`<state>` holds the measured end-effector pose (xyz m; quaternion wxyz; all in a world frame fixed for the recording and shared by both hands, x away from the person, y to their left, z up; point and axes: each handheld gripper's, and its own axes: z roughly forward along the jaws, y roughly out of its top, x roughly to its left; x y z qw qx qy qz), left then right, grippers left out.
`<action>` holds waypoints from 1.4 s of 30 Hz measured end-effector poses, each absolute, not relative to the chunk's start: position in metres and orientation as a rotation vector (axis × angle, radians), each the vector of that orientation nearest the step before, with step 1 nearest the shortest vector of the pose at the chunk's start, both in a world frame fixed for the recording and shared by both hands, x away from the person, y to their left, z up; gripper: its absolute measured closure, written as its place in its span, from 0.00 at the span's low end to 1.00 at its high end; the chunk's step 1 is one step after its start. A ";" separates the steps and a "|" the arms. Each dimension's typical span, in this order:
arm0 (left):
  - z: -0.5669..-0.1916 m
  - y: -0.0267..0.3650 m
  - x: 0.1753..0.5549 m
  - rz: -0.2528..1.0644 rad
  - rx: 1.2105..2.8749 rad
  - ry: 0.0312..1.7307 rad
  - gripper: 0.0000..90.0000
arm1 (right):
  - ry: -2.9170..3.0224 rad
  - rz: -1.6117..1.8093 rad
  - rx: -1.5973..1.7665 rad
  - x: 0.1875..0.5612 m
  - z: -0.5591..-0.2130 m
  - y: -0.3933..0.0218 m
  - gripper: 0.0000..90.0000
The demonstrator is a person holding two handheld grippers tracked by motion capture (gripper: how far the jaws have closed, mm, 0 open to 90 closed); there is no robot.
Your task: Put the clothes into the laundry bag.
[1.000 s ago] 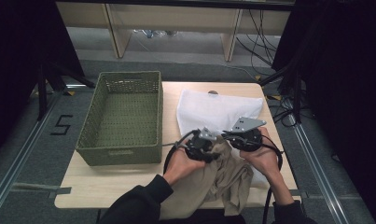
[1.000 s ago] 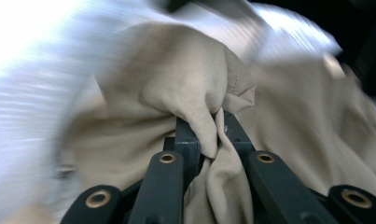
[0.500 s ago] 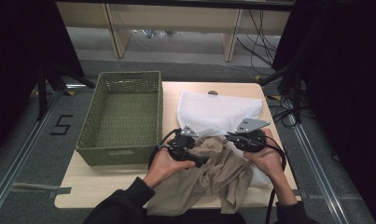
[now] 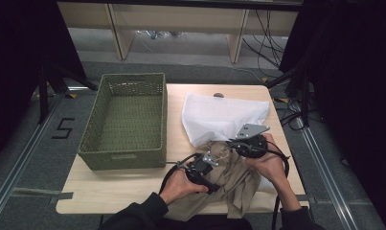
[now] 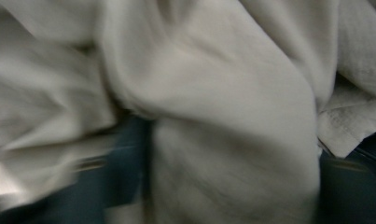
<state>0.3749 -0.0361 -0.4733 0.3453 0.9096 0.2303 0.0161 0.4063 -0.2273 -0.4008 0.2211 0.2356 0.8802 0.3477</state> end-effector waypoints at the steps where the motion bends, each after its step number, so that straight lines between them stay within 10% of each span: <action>1: -0.471 -0.038 0.374 0.074 2.348 0.596 0.64 | 2.428 0.957 0.663 0.405 -0.401 -0.227 1.00; 14: -0.383 -0.014 0.380 0.217 2.113 0.641 0.75 | 2.334 1.069 0.649 0.401 -0.369 -0.233 1.00; 26: -0.446 -0.078 0.398 0.111 2.102 0.719 0.73 | 2.352 1.056 0.673 0.399 -0.373 -0.239 1.00; 38: -0.424 0.001 0.385 0.128 2.129 0.729 0.18 | 2.360 1.045 0.706 0.396 -0.379 -0.252 1.00; 42: -0.446 0.016 0.394 0.086 2.131 0.767 0.17 | 2.370 1.035 0.690 0.397 -0.380 -0.250 1.00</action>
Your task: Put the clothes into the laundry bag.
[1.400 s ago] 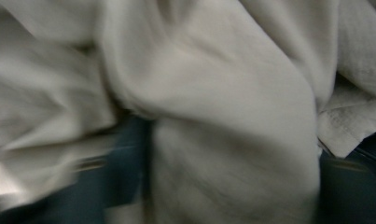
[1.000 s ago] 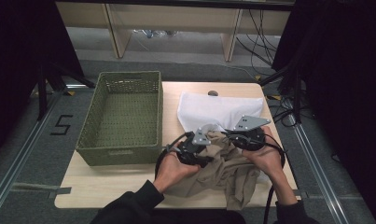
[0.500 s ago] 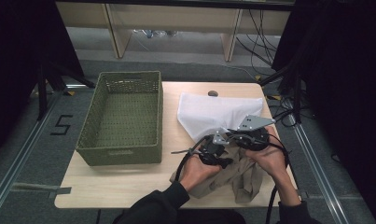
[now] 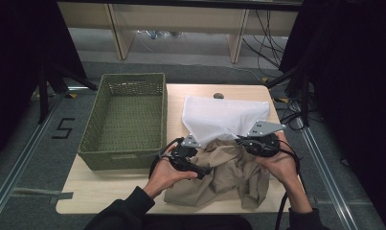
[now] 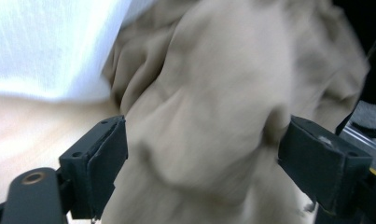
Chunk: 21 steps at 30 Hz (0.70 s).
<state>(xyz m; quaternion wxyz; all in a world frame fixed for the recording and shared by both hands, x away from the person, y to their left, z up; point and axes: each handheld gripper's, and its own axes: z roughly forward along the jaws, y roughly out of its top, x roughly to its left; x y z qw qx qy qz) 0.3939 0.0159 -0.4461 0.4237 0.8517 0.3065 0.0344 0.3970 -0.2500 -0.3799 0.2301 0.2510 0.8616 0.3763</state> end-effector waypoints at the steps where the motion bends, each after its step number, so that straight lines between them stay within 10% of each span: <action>1: -0.452 0.015 0.399 0.087 2.139 0.753 0.17 | 2.376 1.035 0.698 0.396 -0.380 -0.249 1.00; 8: -0.491 -0.025 0.424 -0.019 2.157 0.729 0.15 | 2.408 1.012 0.671 0.397 -0.387 -0.242 1.00; 14: -0.493 -0.033 0.422 -0.076 2.124 0.672 0.87 | 2.425 1.003 0.657 0.397 -0.390 -0.237 1.00; 21: -0.452 -0.037 0.408 0.013 1.973 0.735 0.93 | 2.381 1.046 0.652 0.393 -0.374 -0.235 1.00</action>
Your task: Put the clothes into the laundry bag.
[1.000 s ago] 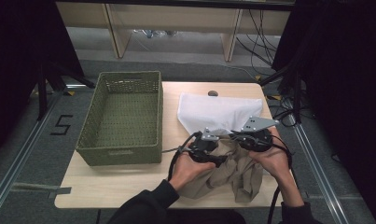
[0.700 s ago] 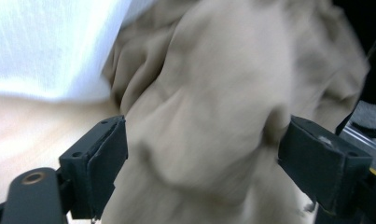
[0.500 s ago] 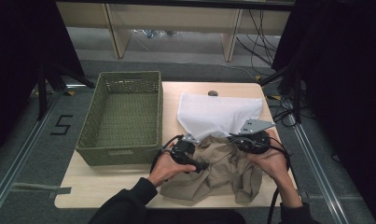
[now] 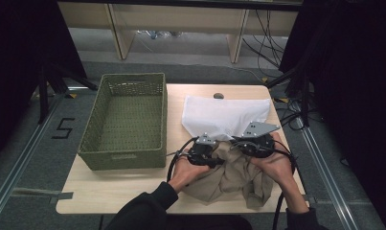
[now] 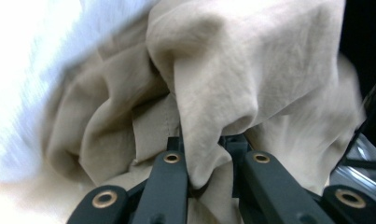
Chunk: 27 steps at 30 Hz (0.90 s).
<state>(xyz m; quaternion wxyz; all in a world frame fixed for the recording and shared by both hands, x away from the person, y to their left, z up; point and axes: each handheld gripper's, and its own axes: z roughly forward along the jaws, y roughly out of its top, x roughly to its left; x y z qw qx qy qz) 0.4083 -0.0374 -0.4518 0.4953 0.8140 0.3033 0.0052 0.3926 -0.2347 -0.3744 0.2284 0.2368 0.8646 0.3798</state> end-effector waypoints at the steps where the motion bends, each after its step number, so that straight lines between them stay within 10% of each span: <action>1: -0.447 -0.040 0.408 0.011 1.948 0.743 0.92 | 2.373 1.050 0.635 0.392 -0.372 -0.234 1.00; 8: -0.476 -0.070 0.405 -0.005 1.975 0.820 0.79 | 2.369 1.067 0.639 0.386 -0.365 -0.238 1.00; 18: -0.450 -0.028 0.387 0.037 2.013 0.786 0.32 | 2.403 1.038 0.692 0.378 -0.379 -0.256 1.00; 27: -0.462 0.000 0.418 0.155 2.096 0.881 0.40 | 2.396 1.026 0.678 0.380 -0.375 -0.253 1.00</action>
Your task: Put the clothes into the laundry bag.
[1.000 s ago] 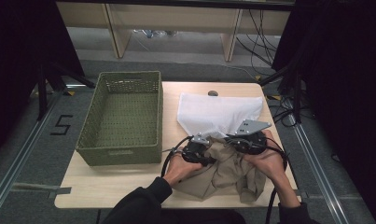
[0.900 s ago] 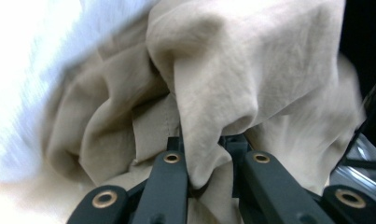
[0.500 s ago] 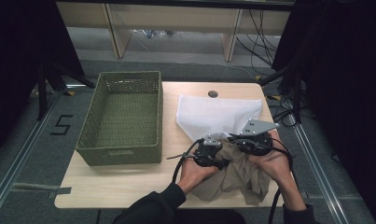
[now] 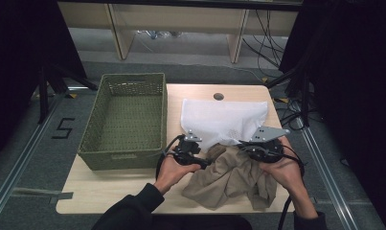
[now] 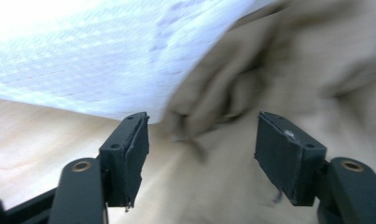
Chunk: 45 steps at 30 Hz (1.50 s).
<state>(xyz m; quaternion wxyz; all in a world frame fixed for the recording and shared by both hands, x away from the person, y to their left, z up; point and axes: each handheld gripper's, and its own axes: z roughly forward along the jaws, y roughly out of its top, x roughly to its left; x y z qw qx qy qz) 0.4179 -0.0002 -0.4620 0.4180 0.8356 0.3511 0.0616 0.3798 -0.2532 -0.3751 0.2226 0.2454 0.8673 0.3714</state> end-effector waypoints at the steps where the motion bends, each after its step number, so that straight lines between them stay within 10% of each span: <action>1: -0.467 -0.003 0.422 0.145 2.099 0.888 0.42 | 2.393 1.032 0.680 0.381 -0.374 -0.252 1.00; 8: -0.501 -0.035 0.441 0.050 2.086 0.877 0.40 | 2.392 1.026 0.629 0.391 -0.368 -0.241 1.00; 15: -0.501 -0.040 0.439 0.074 2.056 0.919 0.80 | 2.392 1.023 0.624 0.395 -0.366 -0.236 1.00; 20: -0.485 -0.027 0.428 0.208 2.085 0.910 0.60 | 2.375 1.031 0.640 0.395 -0.363 -0.243 1.00; 27: -0.483 -0.022 0.429 0.140 2.142 0.867 0.73 | 2.378 1.030 0.632 0.396 -0.362 -0.238 1.00; 33: -0.501 -0.036 0.431 0.132 2.230 0.850 0.46 | 2.378 1.033 0.636 0.397 -0.362 -0.238 1.00; 38: -0.505 -0.047 0.430 0.054 2.102 0.892 0.93 | 2.377 1.036 0.636 0.397 -0.362 -0.239 1.00; 45: -0.474 -0.058 0.408 0.065 1.981 0.825 0.96 | 2.367 1.060 0.634 0.398 -0.359 -0.240 1.00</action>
